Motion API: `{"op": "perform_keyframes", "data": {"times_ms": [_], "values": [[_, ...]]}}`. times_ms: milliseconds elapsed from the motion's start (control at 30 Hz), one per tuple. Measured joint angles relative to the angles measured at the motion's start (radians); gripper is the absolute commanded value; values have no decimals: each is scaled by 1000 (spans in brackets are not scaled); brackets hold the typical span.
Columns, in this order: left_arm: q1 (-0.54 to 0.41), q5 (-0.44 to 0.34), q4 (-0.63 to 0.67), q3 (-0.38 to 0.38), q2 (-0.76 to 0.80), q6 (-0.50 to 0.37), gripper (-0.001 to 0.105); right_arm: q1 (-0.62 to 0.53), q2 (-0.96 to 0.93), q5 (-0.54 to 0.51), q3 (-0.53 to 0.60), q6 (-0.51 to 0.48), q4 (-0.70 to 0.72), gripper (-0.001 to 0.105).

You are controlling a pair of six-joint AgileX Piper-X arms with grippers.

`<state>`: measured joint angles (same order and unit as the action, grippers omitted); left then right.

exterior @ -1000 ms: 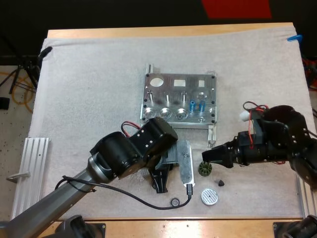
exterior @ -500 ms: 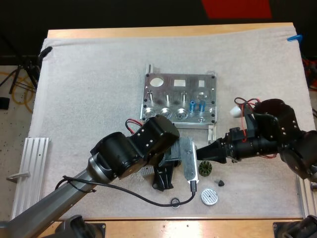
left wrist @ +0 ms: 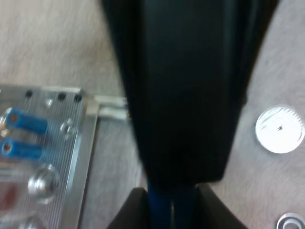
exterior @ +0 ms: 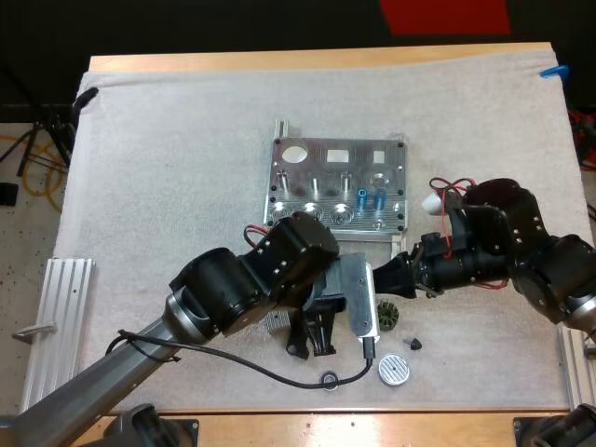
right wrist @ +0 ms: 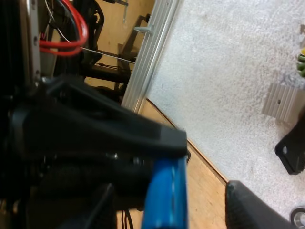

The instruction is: Load cells from left to right

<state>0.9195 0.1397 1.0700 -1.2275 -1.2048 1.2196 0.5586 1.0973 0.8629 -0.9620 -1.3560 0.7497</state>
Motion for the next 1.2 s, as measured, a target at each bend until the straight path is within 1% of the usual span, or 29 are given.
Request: {"op": "perform_keyframes", "data": {"times_ms": [100,233,333,400,433,500,533,567,733,833,933,1000,1033,1067,1100,1167,1200], "values": [[0,32,-10,0,0,0,0,0,0,3,0,0,0,49],[0,36,-10,0,0,0,0,0,0,3,0,2,0,48],[0,36,-10,0,0,0,0,0,0,3,0,4,0,35],[0,38,-10,0,0,0,0,0,0,3,0,5,0,21],[0,38,-10,0,0,0,0,0,0,3,0,5,0,18],[0,38,-10,0,0,0,0,0,0,6,0,7,-3,7],[0,38,-10,0,0,0,0,0,0,6,0,7,-2,5],[0,38,-10,0,0,0,0,0,0,6,0,7,-5,1],[0,38,-10,0,0,4,0,0,0,6,0,7,-5,0],[0,38,-10,0,0,23,9,0,0,6,0,7,-5,0],[0,38,-10,0,0,26,31,0,0,2,0,9,-5,0],[0,38,-10,0,0,27,50,0,0,-20,0,8,-5,0],[0,38,-10,0,0,27,53,0,0,-29,0,8,-5,0],[0,38,-10,0,0,29,60,0,0,-45,0,8,-5,0],[0,25,-10,0,0,29,65,0,0,-56,0,8,-5,0],[0,-7,-10,0,3,29,65,0,0,-78,0,8,-5,0],[0,-46,-8,0,7,42,65,0,0,-91,0,8,-5,0]]}}
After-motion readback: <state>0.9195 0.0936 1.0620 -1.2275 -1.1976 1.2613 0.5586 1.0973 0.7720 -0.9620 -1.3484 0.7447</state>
